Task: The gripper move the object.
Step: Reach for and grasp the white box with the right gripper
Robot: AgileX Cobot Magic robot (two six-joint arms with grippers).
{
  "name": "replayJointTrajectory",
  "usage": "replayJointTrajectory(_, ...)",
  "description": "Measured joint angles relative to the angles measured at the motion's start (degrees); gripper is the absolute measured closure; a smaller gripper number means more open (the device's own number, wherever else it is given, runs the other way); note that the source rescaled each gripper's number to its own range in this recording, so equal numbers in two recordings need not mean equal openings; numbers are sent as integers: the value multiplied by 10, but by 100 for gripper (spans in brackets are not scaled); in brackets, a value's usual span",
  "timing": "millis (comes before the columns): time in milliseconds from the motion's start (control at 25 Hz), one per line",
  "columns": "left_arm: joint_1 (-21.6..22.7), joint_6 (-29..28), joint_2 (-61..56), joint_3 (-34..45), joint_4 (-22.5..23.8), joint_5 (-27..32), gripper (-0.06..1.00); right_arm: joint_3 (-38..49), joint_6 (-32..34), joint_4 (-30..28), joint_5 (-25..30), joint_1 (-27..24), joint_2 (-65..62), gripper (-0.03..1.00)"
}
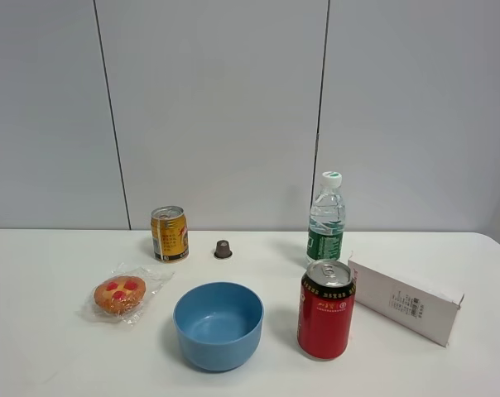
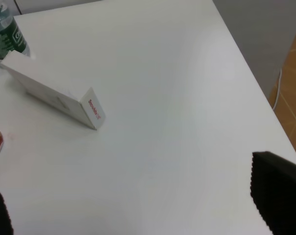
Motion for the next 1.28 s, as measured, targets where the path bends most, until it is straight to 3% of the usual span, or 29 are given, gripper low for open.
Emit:
replayJointTrajectory(280, 0, 0, 0, 0, 0, 0, -6, -28, -34, 13, 11, 0, 17, -3)
replayJointTrajectory(560, 0, 0, 0, 0, 0, 0, -6, -115, -48, 56, 10, 0, 165, -3)
replayJointTrajectory(960, 0, 0, 0, 0, 0, 0, -6, -153, -216, 180, -51, 0, 374, -3)
replayJointTrajectory(1080, 0, 0, 0, 0, 0, 0, -6, -153, -231, 176, -79, 17, 437, -3)
replayJointTrajectory(1280, 0, 0, 0, 0, 0, 0, -6, -165, -222, 97, -115, 78, 557, -3)
